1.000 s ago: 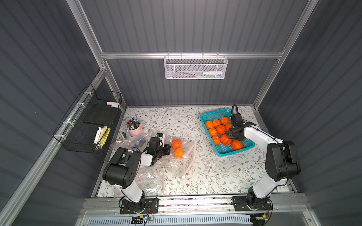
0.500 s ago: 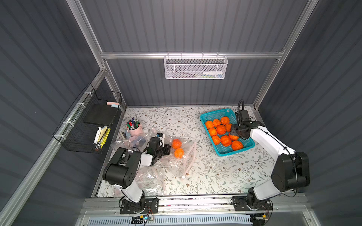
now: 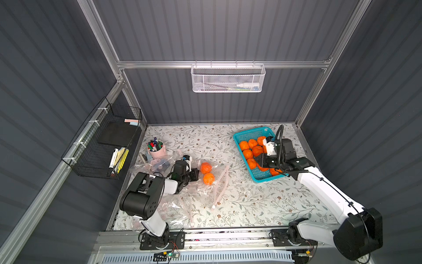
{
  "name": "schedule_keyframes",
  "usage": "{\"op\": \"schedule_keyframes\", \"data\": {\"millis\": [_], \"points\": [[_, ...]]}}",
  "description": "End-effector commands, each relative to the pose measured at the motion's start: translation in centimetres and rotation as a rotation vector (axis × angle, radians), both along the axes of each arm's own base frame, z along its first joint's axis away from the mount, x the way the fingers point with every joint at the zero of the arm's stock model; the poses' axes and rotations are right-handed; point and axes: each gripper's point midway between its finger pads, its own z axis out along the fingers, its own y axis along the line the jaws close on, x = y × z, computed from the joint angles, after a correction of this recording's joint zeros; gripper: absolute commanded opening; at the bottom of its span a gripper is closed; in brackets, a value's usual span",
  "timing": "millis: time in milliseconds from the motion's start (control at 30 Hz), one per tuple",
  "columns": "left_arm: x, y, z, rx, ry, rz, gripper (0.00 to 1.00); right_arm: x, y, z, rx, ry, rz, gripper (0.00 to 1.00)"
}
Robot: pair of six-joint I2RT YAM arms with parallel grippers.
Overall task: Open the zip-top bag and take out the orange
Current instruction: Place the orange in the basket, then pick up the orange from the zipper food storage bag.
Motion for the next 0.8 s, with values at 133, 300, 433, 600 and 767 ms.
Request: {"op": "schedule_keyframes", "data": {"millis": [133, 300, 433, 600, 767], "points": [[-4.6, 1.3, -5.3, 0.083, 0.229, 0.002, 0.00, -6.3, 10.8, -3.4, 0.056, 0.027, 0.363, 0.07], [-4.5, 1.4, -5.3, 0.085, 0.227, 0.008, 0.00, -6.8, 12.2, -7.0, -0.004, 0.051, 0.406, 0.06], [-4.5, 1.3, -5.4, 0.086, 0.231, 0.002, 0.00, -6.5, 13.6, -8.8, 0.000, 0.078, 0.430, 0.11], [-4.6, 1.3, -5.3, 0.080, 0.229, 0.001, 0.00, -5.6, 15.6, -10.1, -0.030, 0.061, 0.446, 0.20], [-4.7, 1.2, -5.3, 0.081, 0.231, -0.003, 0.00, -3.5, 16.8, -11.0, -0.047, 0.046, 0.408, 0.41]]}}
